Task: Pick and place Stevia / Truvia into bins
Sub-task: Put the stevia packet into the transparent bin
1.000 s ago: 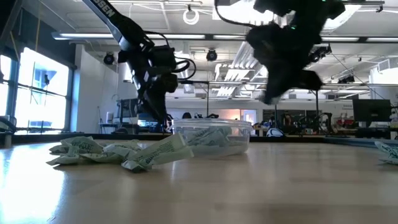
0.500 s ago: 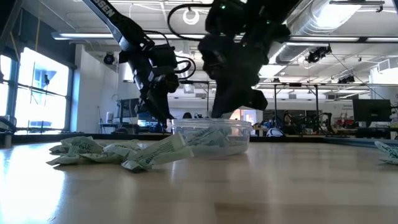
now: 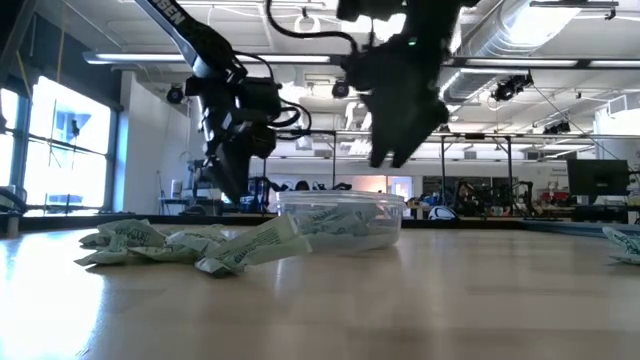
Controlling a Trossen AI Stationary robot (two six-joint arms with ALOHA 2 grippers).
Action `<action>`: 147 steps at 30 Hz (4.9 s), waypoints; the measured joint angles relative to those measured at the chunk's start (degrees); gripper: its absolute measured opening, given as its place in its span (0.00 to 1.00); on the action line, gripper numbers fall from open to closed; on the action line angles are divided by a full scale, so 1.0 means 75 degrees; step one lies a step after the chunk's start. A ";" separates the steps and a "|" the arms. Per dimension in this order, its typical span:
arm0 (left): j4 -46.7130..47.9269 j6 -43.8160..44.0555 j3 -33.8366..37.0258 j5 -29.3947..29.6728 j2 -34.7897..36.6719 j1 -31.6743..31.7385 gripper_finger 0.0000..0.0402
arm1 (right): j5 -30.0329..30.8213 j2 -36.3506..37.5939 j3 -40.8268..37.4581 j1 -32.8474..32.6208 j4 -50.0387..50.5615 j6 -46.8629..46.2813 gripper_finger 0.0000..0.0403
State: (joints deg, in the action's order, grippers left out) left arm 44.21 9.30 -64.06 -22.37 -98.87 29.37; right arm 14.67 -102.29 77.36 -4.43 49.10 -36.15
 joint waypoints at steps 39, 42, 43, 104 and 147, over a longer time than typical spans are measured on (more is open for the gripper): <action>0.0625 0.4473 -0.0040 0.3994 -0.1011 -0.2778 0.30 | 0.0990 0.2610 -0.3045 -0.0582 0.0417 -0.2215 0.71; 0.0650 0.4165 -0.0081 0.4052 -0.1020 -0.2778 0.15 | 0.1197 0.2738 -0.3045 -0.0582 0.0419 -0.2182 0.69; 0.0689 0.4071 -0.0128 0.4079 -0.1026 -0.2775 0.10 | 0.1302 0.2826 -0.3045 -0.0582 0.0432 -0.2182 0.68; 0.0958 0.2693 -0.2942 0.2254 0.0020 -0.2954 0.49 | -0.1696 0.4147 -0.6382 -0.3052 -0.1575 0.0176 0.62; 0.2069 -0.1714 -0.2786 0.1634 0.0653 0.1611 0.49 | -0.1435 0.1413 -0.2706 -0.0049 -0.4071 -0.2142 0.01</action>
State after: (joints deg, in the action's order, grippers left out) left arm 59.73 -3.56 -84.96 -10.11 -93.97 41.45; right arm 3.90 -91.69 57.07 -4.80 18.57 -52.21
